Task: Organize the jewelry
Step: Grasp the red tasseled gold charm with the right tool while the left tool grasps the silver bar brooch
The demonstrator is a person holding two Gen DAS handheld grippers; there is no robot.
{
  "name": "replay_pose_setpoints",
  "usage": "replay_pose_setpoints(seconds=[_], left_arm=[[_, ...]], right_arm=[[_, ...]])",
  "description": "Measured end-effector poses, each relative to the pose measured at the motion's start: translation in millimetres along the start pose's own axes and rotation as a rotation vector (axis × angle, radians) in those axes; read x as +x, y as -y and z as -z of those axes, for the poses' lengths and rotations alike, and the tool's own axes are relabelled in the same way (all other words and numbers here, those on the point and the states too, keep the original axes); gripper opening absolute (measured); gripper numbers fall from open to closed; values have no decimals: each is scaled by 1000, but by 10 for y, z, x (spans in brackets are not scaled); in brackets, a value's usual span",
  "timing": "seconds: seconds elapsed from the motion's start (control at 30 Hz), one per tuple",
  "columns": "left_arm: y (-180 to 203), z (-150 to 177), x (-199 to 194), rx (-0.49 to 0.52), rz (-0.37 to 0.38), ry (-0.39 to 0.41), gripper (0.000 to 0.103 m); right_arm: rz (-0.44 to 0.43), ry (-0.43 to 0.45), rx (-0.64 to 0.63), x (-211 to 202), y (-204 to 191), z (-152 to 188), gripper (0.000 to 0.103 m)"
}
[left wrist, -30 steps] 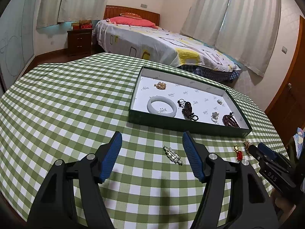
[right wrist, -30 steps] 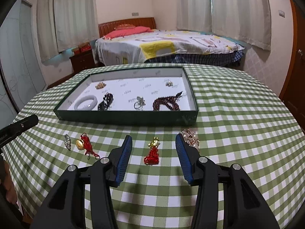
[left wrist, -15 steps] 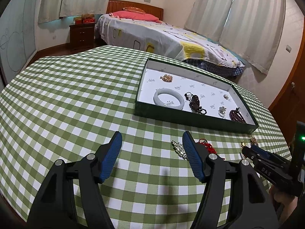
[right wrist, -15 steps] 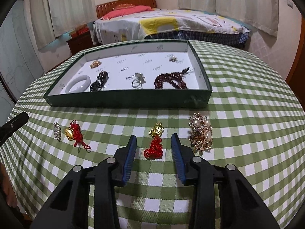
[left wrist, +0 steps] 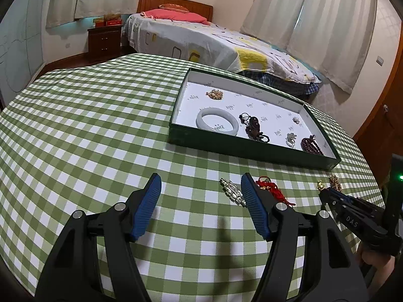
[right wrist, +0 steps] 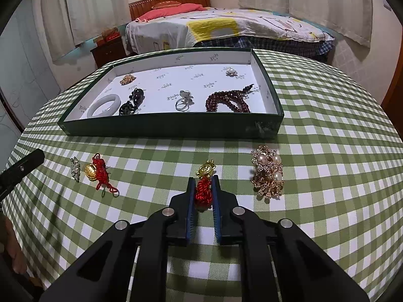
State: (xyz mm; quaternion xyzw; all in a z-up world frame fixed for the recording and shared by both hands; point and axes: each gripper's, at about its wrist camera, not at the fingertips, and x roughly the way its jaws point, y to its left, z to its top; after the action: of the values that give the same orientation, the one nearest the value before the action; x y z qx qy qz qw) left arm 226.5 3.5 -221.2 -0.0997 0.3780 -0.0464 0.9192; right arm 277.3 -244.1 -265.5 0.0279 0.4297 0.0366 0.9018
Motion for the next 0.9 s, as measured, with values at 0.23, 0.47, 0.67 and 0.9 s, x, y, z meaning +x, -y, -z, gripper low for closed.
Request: replay_pose_setpoints(seconds=[0.23,0.47,0.67,0.9], left_arm=[[74,25,76,15,8,-22,64],[222,61,194,48,18,-50,64],[332,73,375,68,2,-105,63],[340,65,425,97,-34,-126,51]], right_arm=[[10,51,-22,-113,-7,-9,13],[12,118,3,-369,130,-50,13],[8,156,35,-533,275,-102,13],[-5,159,55,-524,316,-104,13]])
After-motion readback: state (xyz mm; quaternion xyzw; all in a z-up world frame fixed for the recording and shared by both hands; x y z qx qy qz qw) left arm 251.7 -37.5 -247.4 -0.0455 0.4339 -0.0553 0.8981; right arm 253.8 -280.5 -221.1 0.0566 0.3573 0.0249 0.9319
